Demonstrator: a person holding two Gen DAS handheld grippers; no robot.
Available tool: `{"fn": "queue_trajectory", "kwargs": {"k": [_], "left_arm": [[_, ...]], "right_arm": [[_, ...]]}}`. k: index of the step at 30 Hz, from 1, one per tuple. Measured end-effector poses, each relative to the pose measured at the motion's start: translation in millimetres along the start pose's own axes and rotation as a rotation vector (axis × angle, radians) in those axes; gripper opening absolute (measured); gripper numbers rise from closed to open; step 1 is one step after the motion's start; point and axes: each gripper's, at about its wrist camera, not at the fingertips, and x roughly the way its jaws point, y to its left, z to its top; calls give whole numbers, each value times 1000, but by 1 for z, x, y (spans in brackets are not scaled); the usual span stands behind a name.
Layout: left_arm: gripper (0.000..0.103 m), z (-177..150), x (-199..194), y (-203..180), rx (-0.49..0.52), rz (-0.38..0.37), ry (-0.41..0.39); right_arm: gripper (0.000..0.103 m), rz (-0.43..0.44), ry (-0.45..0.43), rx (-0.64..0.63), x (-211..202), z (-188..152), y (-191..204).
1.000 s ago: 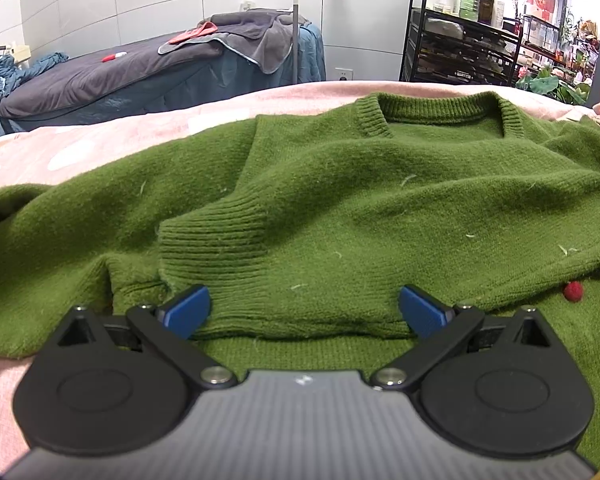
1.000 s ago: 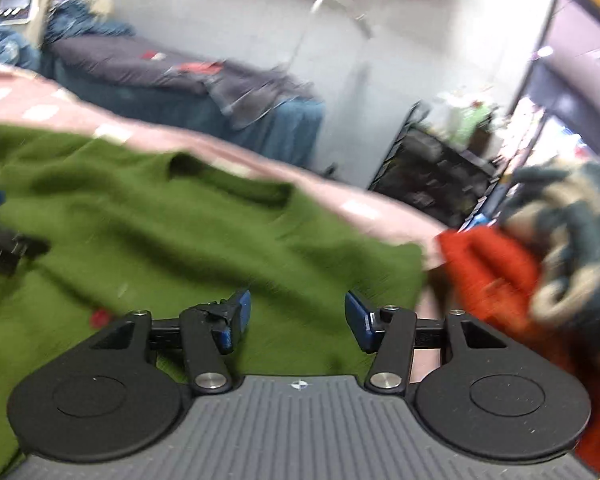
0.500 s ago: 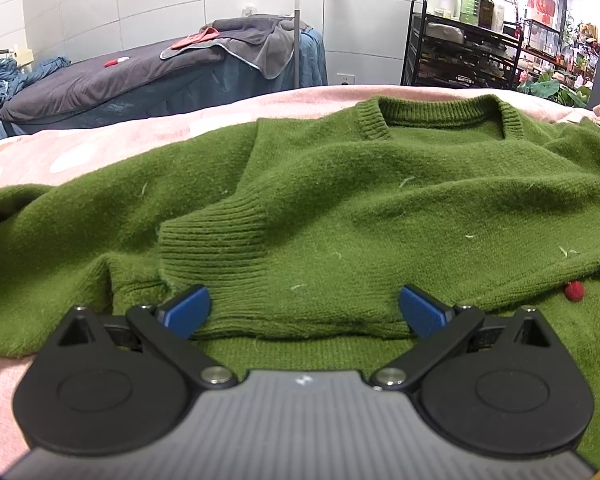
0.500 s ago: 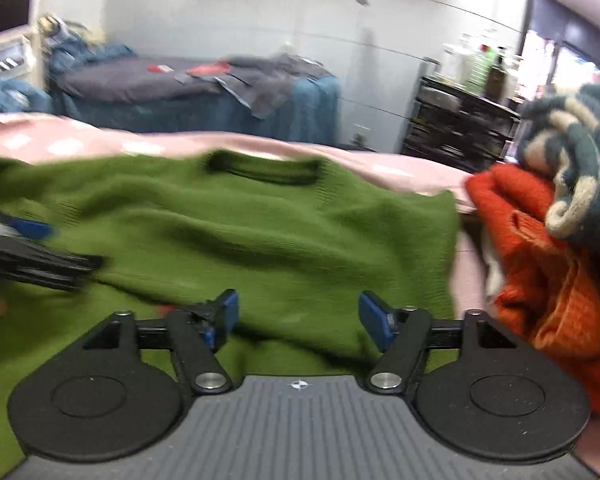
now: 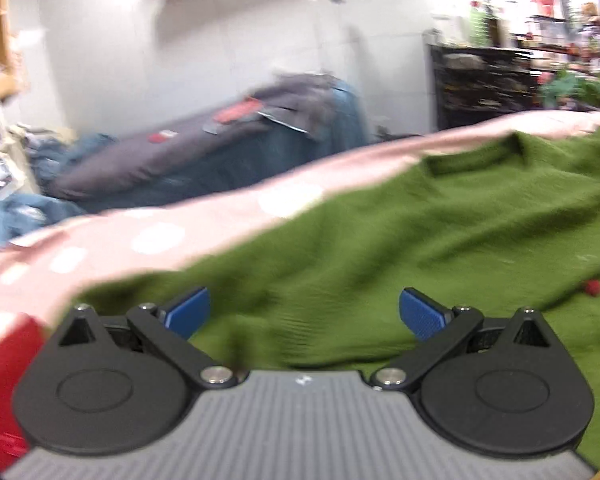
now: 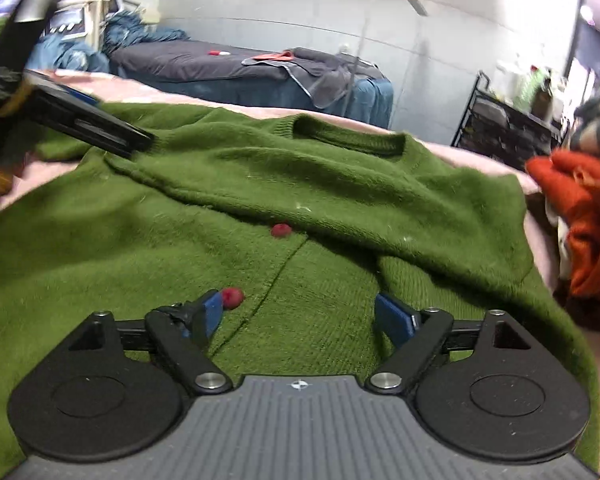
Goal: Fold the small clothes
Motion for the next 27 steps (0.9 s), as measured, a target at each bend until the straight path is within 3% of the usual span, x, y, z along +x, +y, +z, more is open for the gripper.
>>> {"fn": "queue_trajectory", "kwargs": {"k": [5,8,13,16,17,20,23,25,27], "left_arm": [[102,7,6,57,36,283,16],[81,4,23,88,31,359,114],[55,-7,52,98,114,361,227],[17,-4,62,108,18,373,252],[9,-3,64,113,-23,375,250],[7,-2,58,125,-122,374,219],[7,15,40,135,-244,361,121],[7,36,25,141,-358,273,42],[7,63,16,128,-393,173,-14]], "right_arm": [[103,10,2,12,1,-1,0],[103,12,5,16,0,-3,1],[103,22,8,35,0,-5,-2],[103,24,7,39,-1,-5,-2],[103,25,7,39,-1,-5,-2],[103,28,7,42,-1,-5,-3],[103,30,6,45,-1,-5,-3],[103,31,6,47,-1,-5,-3],[103,32,6,47,-1,-5,-3]]}}
